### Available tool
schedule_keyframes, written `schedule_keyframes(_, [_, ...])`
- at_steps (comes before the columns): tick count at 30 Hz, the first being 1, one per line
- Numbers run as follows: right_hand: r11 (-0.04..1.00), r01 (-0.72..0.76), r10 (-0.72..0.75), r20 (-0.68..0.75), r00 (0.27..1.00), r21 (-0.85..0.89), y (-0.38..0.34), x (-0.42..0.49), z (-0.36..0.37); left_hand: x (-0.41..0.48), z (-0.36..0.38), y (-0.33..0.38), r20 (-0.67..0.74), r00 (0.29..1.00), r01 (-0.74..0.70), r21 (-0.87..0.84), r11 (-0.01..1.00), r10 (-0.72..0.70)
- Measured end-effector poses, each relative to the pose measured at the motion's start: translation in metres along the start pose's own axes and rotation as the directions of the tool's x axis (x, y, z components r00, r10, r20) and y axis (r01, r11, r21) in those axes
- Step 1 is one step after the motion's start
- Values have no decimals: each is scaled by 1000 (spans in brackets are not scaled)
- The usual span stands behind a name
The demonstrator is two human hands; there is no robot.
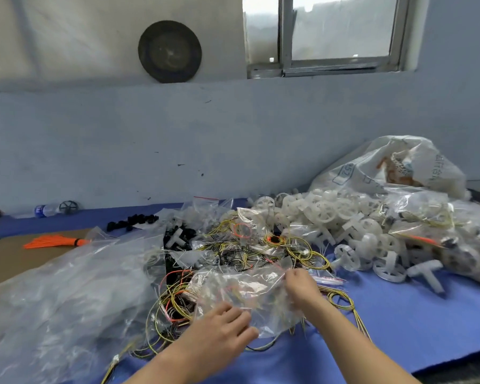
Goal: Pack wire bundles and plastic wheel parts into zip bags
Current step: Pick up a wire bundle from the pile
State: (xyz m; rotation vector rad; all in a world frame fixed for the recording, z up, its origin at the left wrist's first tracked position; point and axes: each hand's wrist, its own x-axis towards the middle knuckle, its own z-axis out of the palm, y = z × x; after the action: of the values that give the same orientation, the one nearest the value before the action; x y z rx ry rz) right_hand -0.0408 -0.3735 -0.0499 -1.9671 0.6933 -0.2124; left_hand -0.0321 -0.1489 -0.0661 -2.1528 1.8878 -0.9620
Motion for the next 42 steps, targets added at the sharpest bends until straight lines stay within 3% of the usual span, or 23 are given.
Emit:
schedule_keyframes(2, [987,84,-92,-55,994,-137,10,4,-5,10,-1,4,12,998,63,-120,991,-62])
schedule_keyframes(5, [964,158,-173,-54,983,-215,17,8,-13,22,2,-1,101,950,312,-322,894,-295])
schedule_keyframes(8, [932,187,-202,-17,979,-309,25,12,-15,33,18,-8,293,827,558,-320,766,-480])
schedule_keyframes(11, [884,217,-207,68,976,-413,37,19,-15,33,40,-8,421,736,653,-235,720,-530])
schedule_keyframes(13, [888,197,-178,84,980,-416,39,29,-14,33,50,-8,496,707,662,-209,720,-505])
schedule_keyframes(18, [901,76,-108,-52,993,-427,25,44,-12,25,62,7,491,742,597,-174,783,-456])
schedule_keyframes(23, [724,118,-267,-118,956,-680,34,37,-9,16,71,7,498,746,623,-287,728,-442])
schedule_keyframes(26, [663,179,-384,-126,915,-727,41,36,-18,14,72,0,472,760,639,-417,646,-447])
schedule_keyframes(29, [681,131,-355,-168,920,-720,49,36,-32,13,74,-5,446,765,644,-515,566,-464])
schedule_keyframes(32, [697,80,-288,-176,941,-712,58,33,-39,12,77,-6,445,767,641,-515,569,-462])
schedule_keyframes(35, [880,72,-128,-88,988,-470,54,32,-44,11,79,-3,418,782,622,-492,609,-462])
schedule_keyframes(37, [932,68,-75,-6,997,-356,48,28,-40,11,79,-1,407,784,620,-487,615,-469])
schedule_keyframes(39, [886,126,-143,-4,990,-445,47,25,-33,11,78,-1,411,778,627,-489,606,-474])
schedule_keyframes(42, [725,160,-288,-84,954,-669,47,23,-30,10,78,-1,407,780,626,-507,593,-476])
